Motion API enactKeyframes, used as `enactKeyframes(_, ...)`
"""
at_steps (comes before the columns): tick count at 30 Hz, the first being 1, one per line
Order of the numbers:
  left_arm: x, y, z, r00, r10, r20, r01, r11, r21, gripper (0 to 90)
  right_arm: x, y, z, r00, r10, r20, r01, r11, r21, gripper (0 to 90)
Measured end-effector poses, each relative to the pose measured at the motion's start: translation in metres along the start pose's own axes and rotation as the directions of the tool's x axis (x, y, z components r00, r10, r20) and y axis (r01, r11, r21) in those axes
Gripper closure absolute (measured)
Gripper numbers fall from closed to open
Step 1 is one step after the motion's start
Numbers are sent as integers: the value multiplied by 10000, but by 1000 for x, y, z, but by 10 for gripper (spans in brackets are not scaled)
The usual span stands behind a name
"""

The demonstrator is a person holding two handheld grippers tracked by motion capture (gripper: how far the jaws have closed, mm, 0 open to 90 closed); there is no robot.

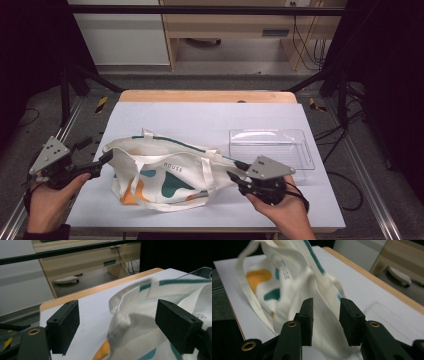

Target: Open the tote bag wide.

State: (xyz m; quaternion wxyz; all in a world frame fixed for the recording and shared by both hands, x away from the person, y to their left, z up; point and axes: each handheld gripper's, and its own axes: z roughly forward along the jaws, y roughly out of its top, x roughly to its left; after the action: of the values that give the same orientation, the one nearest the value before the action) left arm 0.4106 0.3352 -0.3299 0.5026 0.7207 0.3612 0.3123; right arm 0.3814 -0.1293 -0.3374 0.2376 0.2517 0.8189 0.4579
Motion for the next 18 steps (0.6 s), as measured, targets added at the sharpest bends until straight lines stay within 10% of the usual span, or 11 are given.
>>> enactKeyframes(4, -3, 19, 15, 9989, 144, 457, -161, 9992, 367, 253, 10, 42, 37, 9953, -414, -875, 443, 9985, 316, 659)
enactKeyframes(12, -3, 38, 41, 9916, 685, 1100, -828, 9879, 1314, 354, 5, 61, 95, 9898, -514, -1325, 725, 9844, 1601, 631)
enactKeyframes(18, -7, 43, 48, 9810, 1351, 1389, -1609, 9675, 1952, 397, 14, 57, 99, 9835, -499, -1737, 814, 9805, 1790, 864)
